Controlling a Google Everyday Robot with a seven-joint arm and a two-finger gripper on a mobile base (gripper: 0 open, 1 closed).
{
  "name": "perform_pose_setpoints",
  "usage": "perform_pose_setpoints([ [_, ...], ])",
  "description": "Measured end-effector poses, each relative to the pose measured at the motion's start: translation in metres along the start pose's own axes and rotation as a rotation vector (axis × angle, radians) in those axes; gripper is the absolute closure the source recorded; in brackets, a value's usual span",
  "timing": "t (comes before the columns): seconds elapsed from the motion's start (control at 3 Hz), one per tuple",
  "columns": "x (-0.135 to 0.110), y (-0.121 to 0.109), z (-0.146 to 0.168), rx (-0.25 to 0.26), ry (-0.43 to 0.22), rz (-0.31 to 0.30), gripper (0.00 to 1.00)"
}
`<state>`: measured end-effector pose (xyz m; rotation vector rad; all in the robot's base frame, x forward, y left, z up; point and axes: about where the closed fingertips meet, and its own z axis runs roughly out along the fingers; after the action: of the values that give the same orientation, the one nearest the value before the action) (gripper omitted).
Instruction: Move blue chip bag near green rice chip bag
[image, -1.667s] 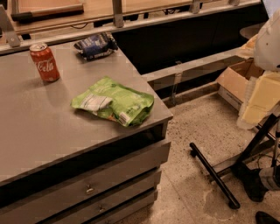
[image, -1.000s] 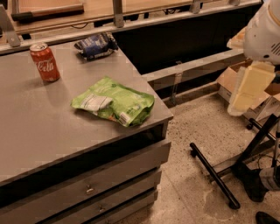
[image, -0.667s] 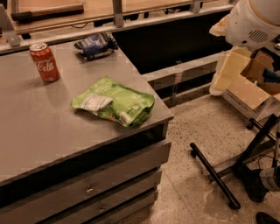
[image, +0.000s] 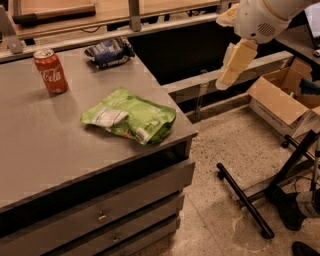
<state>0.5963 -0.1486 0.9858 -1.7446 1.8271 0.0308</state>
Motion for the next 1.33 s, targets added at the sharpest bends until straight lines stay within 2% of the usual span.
perform_pose_setpoints([
  [0.33,-0.009,-0.003,0.010,0.006,-0.070,-0.001,0.00],
  [0.67,-0.032,-0.023,0.030,0.047,-0.241,0.005,0.00],
  [1.0,-0.065,-0.056,0.051,0.103,-0.394,0.031,0.00],
  [1.33,-0.098,-0.081,0.071,0.109,-0.487,0.063,0.00],
])
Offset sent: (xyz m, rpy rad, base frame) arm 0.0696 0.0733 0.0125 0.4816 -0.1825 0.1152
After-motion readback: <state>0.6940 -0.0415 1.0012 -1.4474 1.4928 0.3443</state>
